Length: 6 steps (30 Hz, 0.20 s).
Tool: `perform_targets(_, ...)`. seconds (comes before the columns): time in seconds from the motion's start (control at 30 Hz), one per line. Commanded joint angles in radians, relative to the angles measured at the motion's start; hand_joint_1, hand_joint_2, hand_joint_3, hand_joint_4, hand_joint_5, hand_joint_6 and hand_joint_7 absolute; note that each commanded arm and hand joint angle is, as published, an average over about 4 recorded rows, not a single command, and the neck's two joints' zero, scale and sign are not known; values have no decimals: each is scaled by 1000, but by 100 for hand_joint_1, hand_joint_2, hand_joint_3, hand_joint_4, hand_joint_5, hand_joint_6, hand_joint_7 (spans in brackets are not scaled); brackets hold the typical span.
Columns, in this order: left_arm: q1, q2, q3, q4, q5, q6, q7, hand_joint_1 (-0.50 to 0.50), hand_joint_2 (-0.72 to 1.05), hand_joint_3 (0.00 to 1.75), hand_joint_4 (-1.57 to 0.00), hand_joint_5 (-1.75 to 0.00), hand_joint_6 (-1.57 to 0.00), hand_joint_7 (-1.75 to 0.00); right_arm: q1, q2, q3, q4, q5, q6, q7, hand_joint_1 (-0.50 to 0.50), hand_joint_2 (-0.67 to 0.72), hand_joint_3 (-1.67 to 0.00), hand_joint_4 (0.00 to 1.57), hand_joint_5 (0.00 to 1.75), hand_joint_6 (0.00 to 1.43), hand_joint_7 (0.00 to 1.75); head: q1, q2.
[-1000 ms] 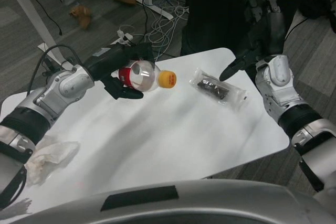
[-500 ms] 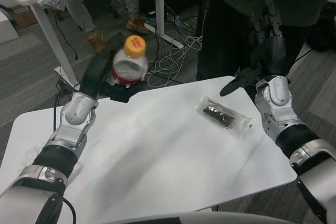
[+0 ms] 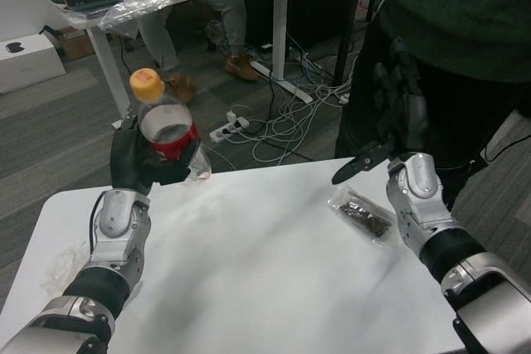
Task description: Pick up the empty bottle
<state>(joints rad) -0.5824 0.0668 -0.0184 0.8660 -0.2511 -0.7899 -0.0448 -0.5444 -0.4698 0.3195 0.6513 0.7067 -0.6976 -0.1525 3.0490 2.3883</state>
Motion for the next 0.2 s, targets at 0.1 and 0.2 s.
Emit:
perform_targets(0.1,22,20,-1,10,-16,-8,6,-50,69,113,-157,-175,-157,-175,-7,13,0,1,-15,7,1,-46,66,0,0,0,0,0,-3,-12)
perform_targets(0.2,24,27,-2,11,-17,-6,6,-50,69,116,-157,-175,-157,-175,-6,20,0,1,-21,10,8,-46,66,0,0,0,0,0,-9,-11)
